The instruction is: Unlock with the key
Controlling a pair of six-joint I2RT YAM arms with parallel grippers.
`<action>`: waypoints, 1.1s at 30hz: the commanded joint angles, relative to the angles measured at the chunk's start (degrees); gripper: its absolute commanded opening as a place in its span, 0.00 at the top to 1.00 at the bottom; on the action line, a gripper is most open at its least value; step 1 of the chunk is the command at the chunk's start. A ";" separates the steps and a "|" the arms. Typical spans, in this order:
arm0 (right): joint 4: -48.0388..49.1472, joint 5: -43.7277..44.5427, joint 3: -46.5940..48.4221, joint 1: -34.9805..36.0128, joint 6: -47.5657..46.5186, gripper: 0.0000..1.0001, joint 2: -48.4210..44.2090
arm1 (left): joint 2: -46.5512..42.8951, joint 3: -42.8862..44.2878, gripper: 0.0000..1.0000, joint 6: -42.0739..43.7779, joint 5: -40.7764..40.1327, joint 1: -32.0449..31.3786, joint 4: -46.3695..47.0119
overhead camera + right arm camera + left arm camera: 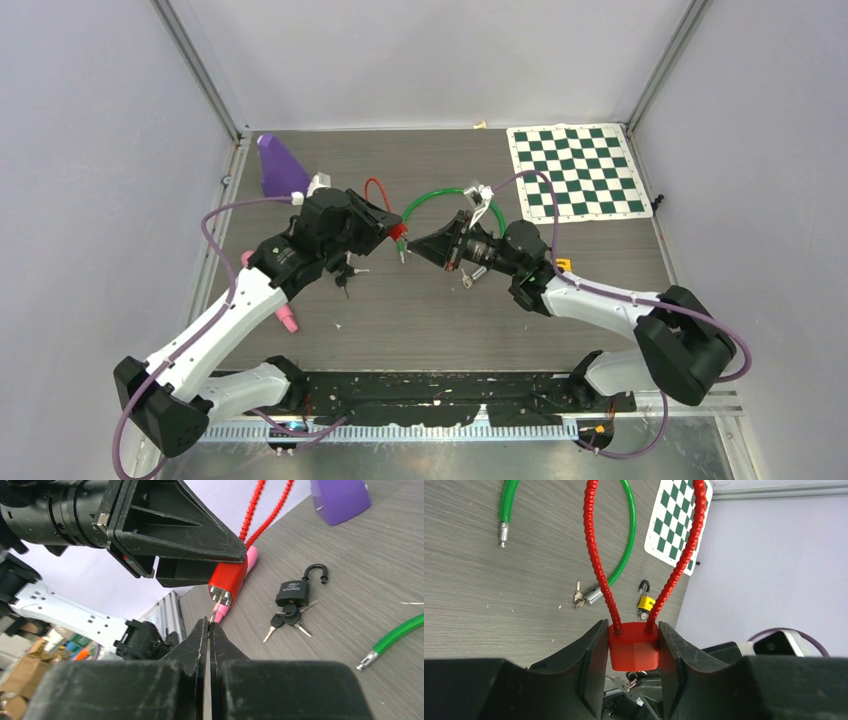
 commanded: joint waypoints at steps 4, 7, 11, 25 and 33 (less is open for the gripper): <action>-16.12 3.14 2.87 2.69 -13.75 0.95 -6.70 | -1.66 3.75 1.00 1.43 -5.33 0.13 -0.15; -15.47 0.90 2.62 2.75 -12.93 0.95 -7.22 | -1.83 3.52 1.00 1.28 -5.32 0.17 0.07; -12.17 0.29 1.79 2.76 -10.59 0.95 -6.98 | -2.10 3.17 1.00 1.13 -4.56 0.11 0.64; -5.46 4.73 1.34 2.69 -8.30 0.95 -6.30 | -1.24 2.26 1.00 1.03 0.73 0.03 4.02; -5.08 6.91 0.78 2.07 -7.63 0.95 -6.53 | -1.28 2.18 1.00 1.11 1.82 0.02 4.51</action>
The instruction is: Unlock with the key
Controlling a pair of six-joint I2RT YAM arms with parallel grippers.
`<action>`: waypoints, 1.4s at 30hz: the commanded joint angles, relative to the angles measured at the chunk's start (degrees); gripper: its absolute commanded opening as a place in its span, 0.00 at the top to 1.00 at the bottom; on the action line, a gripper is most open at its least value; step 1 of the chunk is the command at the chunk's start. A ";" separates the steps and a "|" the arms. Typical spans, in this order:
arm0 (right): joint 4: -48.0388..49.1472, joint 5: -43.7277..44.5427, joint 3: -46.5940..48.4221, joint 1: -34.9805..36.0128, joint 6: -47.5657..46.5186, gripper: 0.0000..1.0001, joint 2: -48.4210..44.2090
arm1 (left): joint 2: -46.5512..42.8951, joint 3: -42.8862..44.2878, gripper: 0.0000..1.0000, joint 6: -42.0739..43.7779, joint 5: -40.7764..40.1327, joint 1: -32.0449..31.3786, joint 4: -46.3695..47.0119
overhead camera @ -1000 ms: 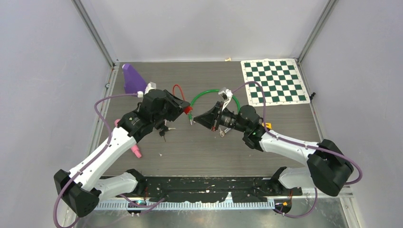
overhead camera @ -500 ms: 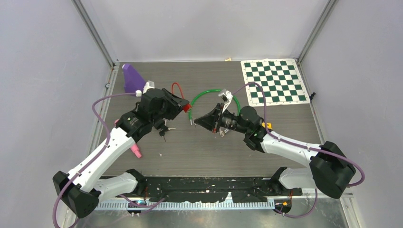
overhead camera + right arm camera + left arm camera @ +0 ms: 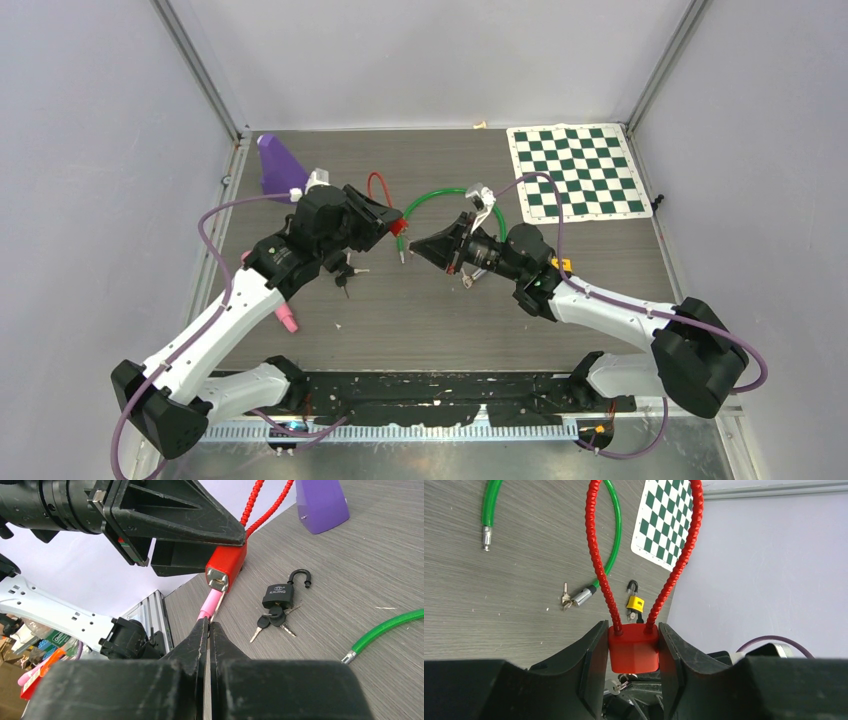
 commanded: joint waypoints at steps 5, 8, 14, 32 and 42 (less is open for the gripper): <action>4.15 1.56 0.48 -0.42 1.24 0.95 -0.84 | -0.29 1.17 1.00 0.68 1.38 0.03 4.22; 4.16 1.43 0.52 -0.48 1.21 0.95 -1.18 | -0.06 1.24 1.00 0.58 1.47 -0.12 4.18; 4.24 0.84 0.40 -0.50 1.57 0.95 -1.99 | 0.68 1.25 1.00 0.59 1.10 -0.36 4.20; 4.23 0.94 0.18 -0.71 2.49 0.95 -1.03 | 0.59 1.30 1.00 0.52 1.86 -1.19 5.11; 3.41 0.43 0.73 -0.72 2.84 0.95 -1.22 | 0.53 1.27 1.00 0.59 1.78 -1.16 5.25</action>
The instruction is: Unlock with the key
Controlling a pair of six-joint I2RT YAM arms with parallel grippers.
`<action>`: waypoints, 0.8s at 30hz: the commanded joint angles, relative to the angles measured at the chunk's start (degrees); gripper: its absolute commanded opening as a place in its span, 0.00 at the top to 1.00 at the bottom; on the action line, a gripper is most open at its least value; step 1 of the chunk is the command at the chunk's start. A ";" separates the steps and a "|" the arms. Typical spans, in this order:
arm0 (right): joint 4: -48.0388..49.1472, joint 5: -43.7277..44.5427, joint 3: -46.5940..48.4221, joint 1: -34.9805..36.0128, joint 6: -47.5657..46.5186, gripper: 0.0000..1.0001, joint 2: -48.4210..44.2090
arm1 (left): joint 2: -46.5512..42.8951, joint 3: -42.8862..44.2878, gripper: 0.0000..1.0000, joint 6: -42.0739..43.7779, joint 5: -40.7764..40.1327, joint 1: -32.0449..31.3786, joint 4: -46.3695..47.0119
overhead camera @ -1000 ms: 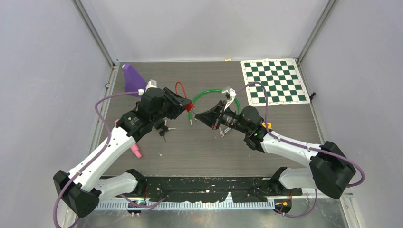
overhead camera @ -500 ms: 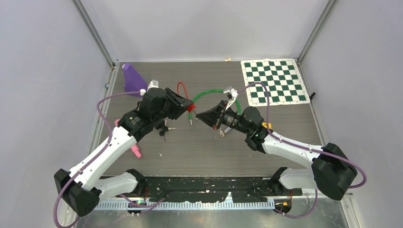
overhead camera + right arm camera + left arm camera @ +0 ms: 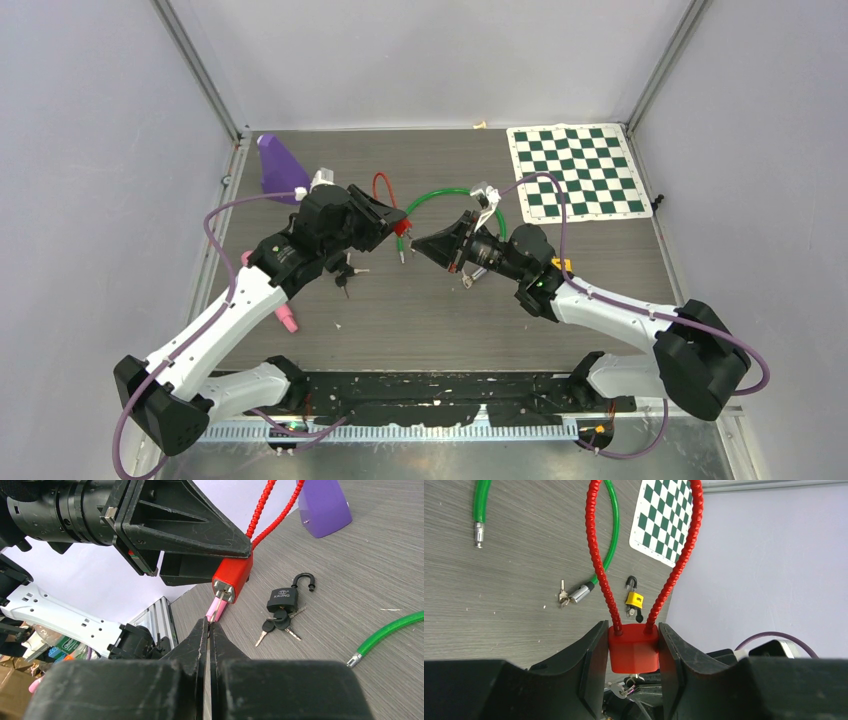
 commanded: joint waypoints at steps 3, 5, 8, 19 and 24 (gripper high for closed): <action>1.18 1.06 1.43 -0.21 0.47 0.95 -0.41 | -0.47 1.24 1.00 0.60 0.80 -0.70 4.19; 0.85 2.09 1.33 -0.26 0.70 0.95 -0.33 | -0.49 1.21 1.00 0.59 0.96 -0.84 4.44; 0.62 3.25 1.39 -0.33 1.21 0.95 -0.28 | -0.42 1.21 1.00 0.73 1.22 -1.10 4.74; 0.99 4.98 0.49 -1.18 1.59 0.95 -2.52 | -0.19 0.54 1.00 1.29 1.07 -1.57 4.75; 1.42 4.19 0.67 -1.19 1.49 0.95 -2.55 | 0.28 0.64 1.00 1.22 1.06 -1.73 4.76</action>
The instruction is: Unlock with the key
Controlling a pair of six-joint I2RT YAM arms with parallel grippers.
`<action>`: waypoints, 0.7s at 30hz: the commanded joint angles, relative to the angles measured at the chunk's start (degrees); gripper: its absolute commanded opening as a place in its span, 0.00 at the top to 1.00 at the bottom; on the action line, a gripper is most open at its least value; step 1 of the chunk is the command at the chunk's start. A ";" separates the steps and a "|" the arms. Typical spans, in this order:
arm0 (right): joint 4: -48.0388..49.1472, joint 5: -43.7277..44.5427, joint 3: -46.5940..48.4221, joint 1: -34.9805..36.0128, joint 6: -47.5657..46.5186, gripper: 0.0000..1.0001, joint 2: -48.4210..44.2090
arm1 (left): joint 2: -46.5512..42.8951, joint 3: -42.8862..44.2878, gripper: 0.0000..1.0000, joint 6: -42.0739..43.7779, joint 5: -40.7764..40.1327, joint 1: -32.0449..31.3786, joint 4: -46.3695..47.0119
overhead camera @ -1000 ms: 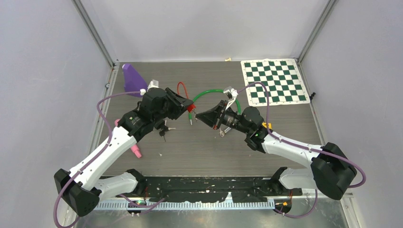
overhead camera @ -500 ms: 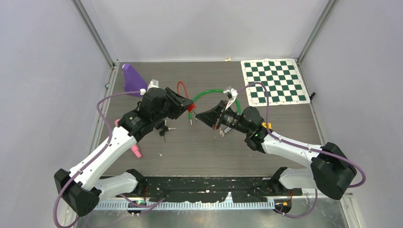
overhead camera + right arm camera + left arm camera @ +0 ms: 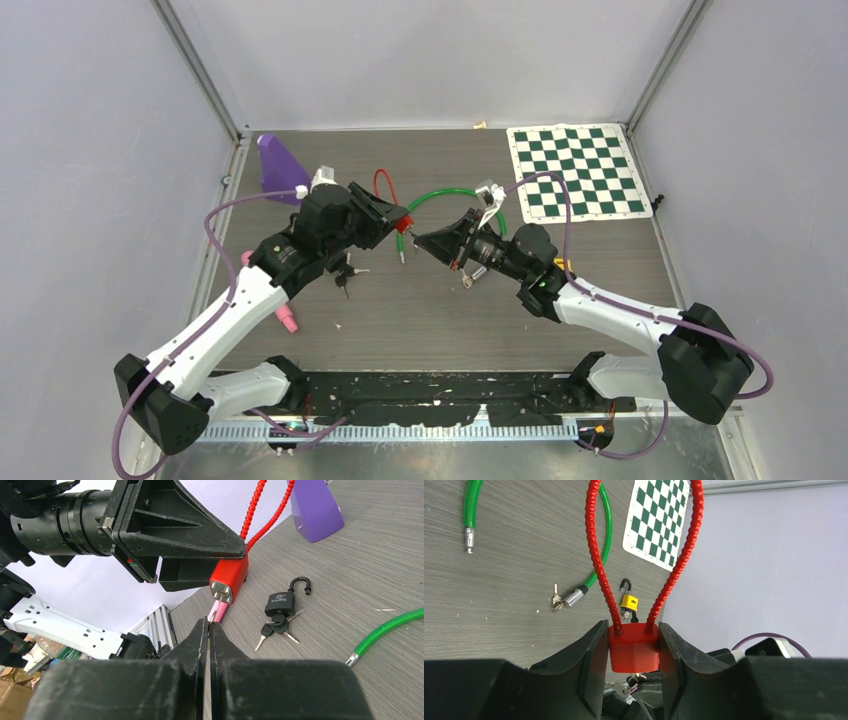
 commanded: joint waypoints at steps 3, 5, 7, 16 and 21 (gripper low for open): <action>2.43 0.97 0.88 -0.51 0.09 0.95 -1.03 | 0.44 0.78 1.00 1.21 1.52 -1.23 3.06; 3.20 0.21 0.94 -0.55 0.34 0.95 -0.83 | 0.73 0.96 1.00 1.17 1.52 -1.34 3.06; 3.86 -0.38 0.95 -0.58 0.47 0.95 -0.65 | 0.90 1.14 1.00 1.23 1.45 -1.37 3.06; 4.55 1.74 -0.20 -0.51 0.28 0.95 -0.40 | 0.98 1.50 1.00 1.08 1.37 -1.72 3.00; 7.55 3.99 -2.22 -0.51 -0.09 0.95 0.06 | 0.86 1.36 1.00 0.41 1.00 -1.82 2.71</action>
